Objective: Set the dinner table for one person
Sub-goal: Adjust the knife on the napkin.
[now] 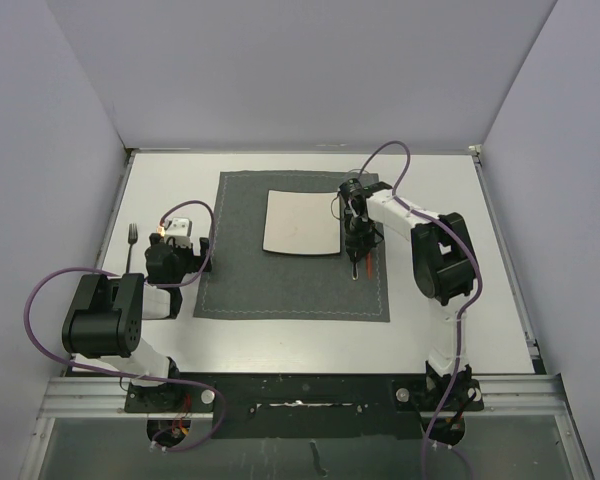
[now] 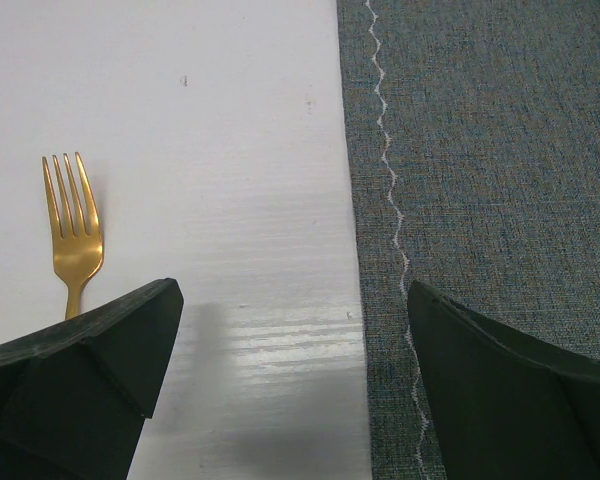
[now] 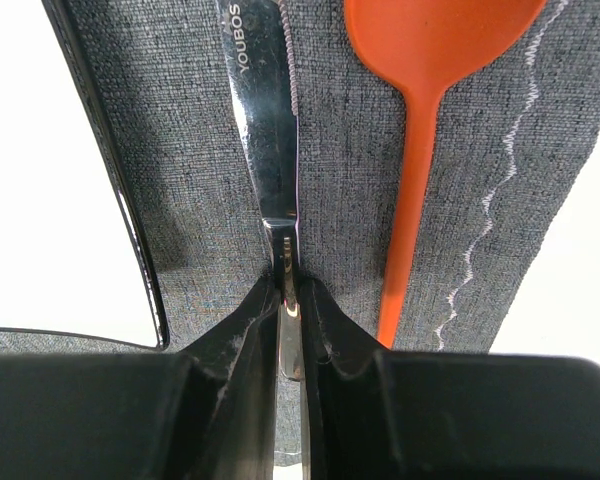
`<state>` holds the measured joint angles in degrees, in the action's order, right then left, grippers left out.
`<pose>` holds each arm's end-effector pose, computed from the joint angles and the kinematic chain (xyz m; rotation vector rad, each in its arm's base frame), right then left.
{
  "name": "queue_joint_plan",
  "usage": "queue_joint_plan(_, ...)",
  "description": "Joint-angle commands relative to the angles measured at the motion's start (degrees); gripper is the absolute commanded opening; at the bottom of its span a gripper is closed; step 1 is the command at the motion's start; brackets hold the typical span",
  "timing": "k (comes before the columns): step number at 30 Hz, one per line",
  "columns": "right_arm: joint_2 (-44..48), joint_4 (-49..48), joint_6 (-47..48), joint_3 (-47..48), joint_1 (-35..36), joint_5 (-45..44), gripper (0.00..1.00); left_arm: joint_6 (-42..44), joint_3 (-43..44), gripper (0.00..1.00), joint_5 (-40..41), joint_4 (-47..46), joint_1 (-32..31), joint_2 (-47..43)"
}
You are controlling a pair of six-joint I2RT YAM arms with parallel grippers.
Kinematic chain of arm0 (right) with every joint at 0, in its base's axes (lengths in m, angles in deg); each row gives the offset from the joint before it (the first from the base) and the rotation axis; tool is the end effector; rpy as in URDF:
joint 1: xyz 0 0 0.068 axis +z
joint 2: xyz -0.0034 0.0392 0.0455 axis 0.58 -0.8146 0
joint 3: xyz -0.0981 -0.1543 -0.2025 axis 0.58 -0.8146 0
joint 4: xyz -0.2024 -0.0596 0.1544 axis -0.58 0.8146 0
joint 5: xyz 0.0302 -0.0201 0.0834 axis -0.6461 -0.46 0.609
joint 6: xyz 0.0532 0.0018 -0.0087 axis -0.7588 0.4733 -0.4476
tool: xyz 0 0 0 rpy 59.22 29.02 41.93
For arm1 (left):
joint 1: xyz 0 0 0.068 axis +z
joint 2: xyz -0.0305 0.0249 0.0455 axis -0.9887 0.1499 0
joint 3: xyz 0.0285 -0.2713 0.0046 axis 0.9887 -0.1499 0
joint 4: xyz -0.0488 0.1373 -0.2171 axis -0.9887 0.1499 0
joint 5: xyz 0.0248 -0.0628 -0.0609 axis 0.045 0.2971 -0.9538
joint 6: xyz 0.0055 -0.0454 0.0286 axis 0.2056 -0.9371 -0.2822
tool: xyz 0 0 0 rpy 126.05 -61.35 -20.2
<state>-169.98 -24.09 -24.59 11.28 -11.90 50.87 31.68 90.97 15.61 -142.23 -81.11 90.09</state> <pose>0.3756 0.1606 0.1625 0.2971 2.9663 -0.0090 0.2601 -0.0016 0.1260 0.0762 1.9072 -0.0519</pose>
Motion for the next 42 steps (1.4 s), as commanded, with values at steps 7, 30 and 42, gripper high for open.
queue_joint_plan(7, -1.98, -0.26, -2.70, 3.55, -0.53, -0.12, 0.00, -0.69, 1.58, 0.98, 0.18, -2.27, 0.34, 0.84)
queue_joint_plan(30, 0.89, 1.93, -3.24, 4.24, -0.44, -3.90, 0.03, -0.71, 1.58, 0.98, 0.19, -2.23, 0.34, 0.83)
queue_joint_plan(42, 0.46, 1.78, -3.04, 4.88, -0.39, -3.53, 0.06, -0.70, 1.58, 0.98, 0.18, -2.24, 0.34, 0.84)
